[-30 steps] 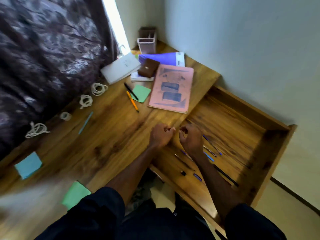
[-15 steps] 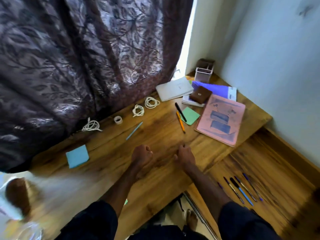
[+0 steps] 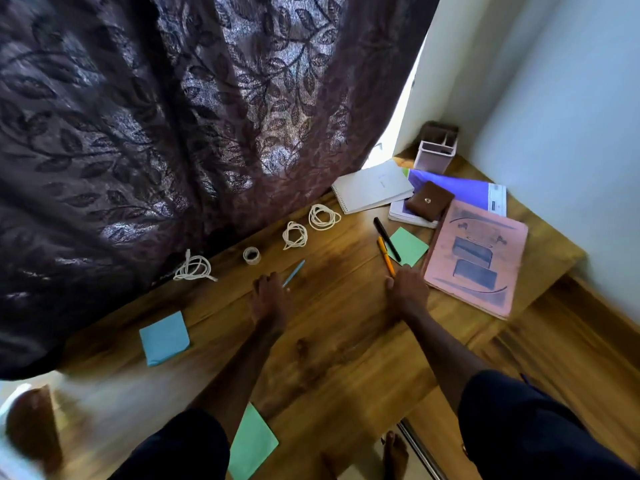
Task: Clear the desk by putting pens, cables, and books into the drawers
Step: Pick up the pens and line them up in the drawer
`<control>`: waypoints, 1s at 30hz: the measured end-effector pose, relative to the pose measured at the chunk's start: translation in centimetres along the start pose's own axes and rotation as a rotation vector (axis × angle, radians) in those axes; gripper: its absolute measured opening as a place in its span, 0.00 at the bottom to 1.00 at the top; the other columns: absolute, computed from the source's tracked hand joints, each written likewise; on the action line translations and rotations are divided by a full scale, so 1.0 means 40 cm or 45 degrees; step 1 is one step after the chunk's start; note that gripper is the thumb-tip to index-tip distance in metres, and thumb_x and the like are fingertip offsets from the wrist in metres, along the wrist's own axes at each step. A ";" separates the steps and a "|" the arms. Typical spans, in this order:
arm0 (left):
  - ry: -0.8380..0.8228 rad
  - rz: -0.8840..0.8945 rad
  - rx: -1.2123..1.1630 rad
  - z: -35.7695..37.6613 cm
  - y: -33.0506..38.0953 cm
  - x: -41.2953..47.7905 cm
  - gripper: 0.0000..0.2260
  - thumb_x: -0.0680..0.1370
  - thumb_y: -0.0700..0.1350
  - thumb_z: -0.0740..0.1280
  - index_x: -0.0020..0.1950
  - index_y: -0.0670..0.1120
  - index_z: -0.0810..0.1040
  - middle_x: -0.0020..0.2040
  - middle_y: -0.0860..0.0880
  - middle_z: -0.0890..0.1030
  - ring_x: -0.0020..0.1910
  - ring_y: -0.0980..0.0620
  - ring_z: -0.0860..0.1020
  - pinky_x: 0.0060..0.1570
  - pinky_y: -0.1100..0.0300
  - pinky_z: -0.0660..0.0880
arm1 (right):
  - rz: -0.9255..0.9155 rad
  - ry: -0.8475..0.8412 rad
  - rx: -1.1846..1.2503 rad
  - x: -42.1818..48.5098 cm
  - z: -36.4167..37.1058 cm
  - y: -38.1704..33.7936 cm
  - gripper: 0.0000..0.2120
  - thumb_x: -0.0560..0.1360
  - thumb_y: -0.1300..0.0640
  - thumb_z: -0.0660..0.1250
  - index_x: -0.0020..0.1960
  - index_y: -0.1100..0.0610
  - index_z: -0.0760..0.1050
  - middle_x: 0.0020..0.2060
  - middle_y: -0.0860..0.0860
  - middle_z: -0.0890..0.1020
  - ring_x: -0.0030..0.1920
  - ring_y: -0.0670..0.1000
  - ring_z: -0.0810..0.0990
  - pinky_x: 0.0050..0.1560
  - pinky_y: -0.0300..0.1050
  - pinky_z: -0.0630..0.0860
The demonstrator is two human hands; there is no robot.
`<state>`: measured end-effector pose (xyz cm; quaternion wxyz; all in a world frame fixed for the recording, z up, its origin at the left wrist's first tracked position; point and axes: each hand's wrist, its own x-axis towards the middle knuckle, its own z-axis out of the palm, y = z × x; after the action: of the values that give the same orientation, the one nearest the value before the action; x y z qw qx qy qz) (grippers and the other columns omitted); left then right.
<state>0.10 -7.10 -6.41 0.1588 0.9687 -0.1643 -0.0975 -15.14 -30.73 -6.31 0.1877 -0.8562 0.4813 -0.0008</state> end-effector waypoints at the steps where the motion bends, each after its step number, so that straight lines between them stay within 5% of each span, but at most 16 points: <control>1: 0.005 -0.003 0.017 0.003 0.002 0.010 0.09 0.77 0.47 0.68 0.57 0.48 0.76 0.58 0.46 0.78 0.61 0.45 0.73 0.54 0.49 0.73 | 0.001 -0.006 -0.009 0.005 0.003 0.001 0.14 0.78 0.50 0.69 0.54 0.61 0.78 0.47 0.58 0.81 0.48 0.57 0.81 0.47 0.53 0.80; 11: -0.091 -0.032 0.268 0.030 0.025 0.027 0.11 0.81 0.49 0.64 0.61 0.46 0.76 0.60 0.43 0.80 0.63 0.42 0.73 0.58 0.47 0.71 | -0.183 -0.028 0.383 -0.139 0.004 0.053 0.06 0.77 0.51 0.69 0.46 0.53 0.79 0.39 0.48 0.79 0.39 0.47 0.77 0.37 0.48 0.76; 15: -0.253 -0.121 -0.306 0.035 0.123 -0.039 0.11 0.79 0.47 0.69 0.56 0.41 0.82 0.55 0.42 0.84 0.58 0.43 0.79 0.54 0.57 0.72 | -0.161 -0.012 0.512 -0.228 -0.019 0.135 0.04 0.76 0.51 0.71 0.44 0.50 0.79 0.37 0.45 0.79 0.37 0.43 0.77 0.37 0.41 0.75; 21: -0.800 -0.135 -1.191 0.082 0.363 -0.259 0.07 0.79 0.42 0.71 0.54 0.40 0.82 0.38 0.51 0.83 0.30 0.63 0.77 0.31 0.70 0.74 | 0.025 -0.098 0.607 -0.337 -0.082 0.309 0.05 0.74 0.53 0.74 0.42 0.51 0.80 0.34 0.43 0.80 0.35 0.38 0.76 0.36 0.30 0.68; 26: -1.100 -0.094 -1.321 0.165 0.533 -0.420 0.04 0.78 0.39 0.71 0.45 0.41 0.84 0.37 0.49 0.85 0.37 0.54 0.81 0.43 0.58 0.81 | 0.064 -0.191 0.597 -0.418 -0.150 0.481 0.07 0.73 0.53 0.75 0.38 0.48 0.79 0.30 0.41 0.78 0.32 0.39 0.77 0.34 0.29 0.66; 30: -1.143 0.098 -1.230 0.205 0.619 -0.546 0.03 0.77 0.41 0.74 0.49 0.44 0.85 0.42 0.46 0.86 0.41 0.52 0.82 0.47 0.56 0.82 | 0.129 -0.274 0.654 -0.479 -0.183 0.612 0.06 0.74 0.51 0.73 0.40 0.50 0.79 0.34 0.46 0.83 0.35 0.43 0.80 0.38 0.41 0.76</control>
<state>-29.23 -23.90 -2.65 0.4949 0.6473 -0.1869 -0.5487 -46.95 -28.69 -3.96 0.4484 -0.7507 0.4847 -0.0225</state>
